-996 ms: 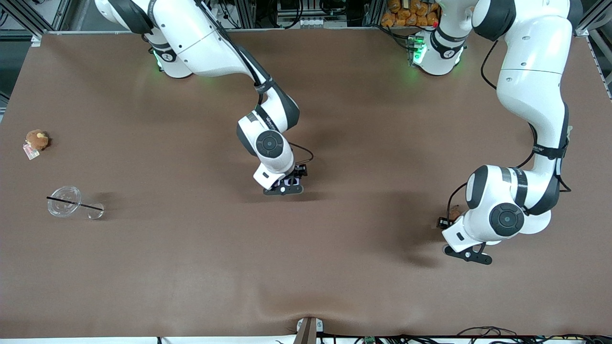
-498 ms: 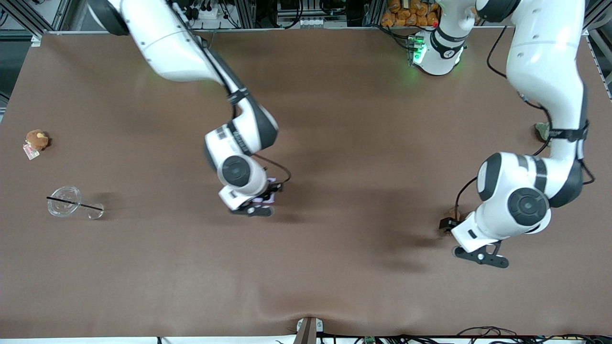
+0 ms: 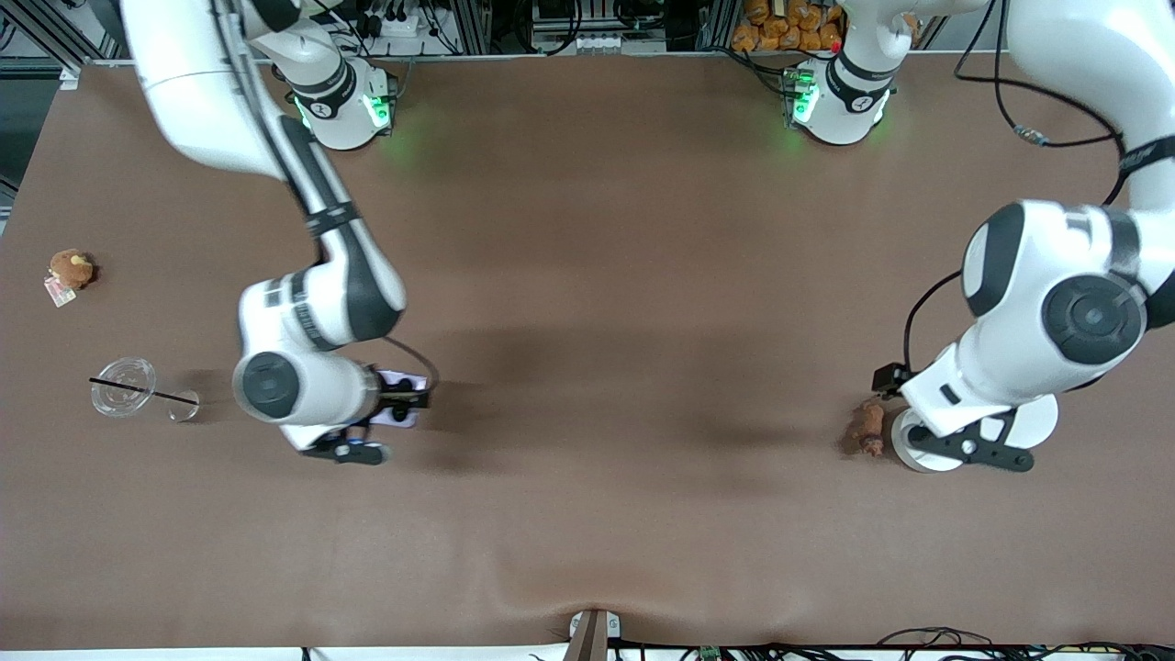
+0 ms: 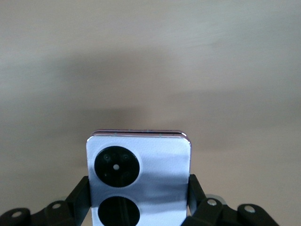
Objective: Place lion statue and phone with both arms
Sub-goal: 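Set the lion beside the white cylinder while the right gripper lifts the phone, then carry the phone toward the glass cup while the left gripper withdraws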
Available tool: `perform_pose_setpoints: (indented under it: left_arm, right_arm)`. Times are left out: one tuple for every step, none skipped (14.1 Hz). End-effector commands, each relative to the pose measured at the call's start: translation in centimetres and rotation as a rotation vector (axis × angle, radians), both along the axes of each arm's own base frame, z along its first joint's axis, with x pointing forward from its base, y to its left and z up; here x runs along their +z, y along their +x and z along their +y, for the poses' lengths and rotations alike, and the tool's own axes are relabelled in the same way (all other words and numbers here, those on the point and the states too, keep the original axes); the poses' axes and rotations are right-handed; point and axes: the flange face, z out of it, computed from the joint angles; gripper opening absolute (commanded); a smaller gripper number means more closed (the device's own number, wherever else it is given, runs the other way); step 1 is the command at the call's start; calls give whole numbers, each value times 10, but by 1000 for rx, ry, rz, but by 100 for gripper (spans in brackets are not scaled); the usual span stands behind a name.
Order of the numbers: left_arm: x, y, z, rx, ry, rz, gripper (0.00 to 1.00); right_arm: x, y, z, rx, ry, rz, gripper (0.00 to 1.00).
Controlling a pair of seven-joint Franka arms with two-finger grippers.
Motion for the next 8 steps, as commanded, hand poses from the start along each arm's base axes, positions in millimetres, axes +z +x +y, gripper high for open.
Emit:
perform_pose_setpoints:
  left_arm:
    - [32,-20,4,0,19,18,100]
    - [41,-24,8,8,23,22,100]
    - [52,-27,10,12,23,11,100]
    - [58,-30,12,15,26,10,100]
    - [67,-33,13,17,26,3,100]
    - [77,-37,14,18,24,-9,100]
    - [83,-39,15,20,22,-18,100]
    - [89,-41,17,24,22,-26,100]
  right_arm:
    - [-6,-6,-56,48,-51,19,0]
    - [-14,-6,-78,58,-42,25,0]
    - [-19,-7,-100,89,-27,30,0]
    - [-25,-8,-112,107,-18,34,0]
    - [-30,-10,-128,96,-15,35,0]
    - [-42,-14,-144,92,-10,28,0]
    - [-53,-19,-151,128,1,14,0]
    - [-59,-23,-163,153,10,-4,0]
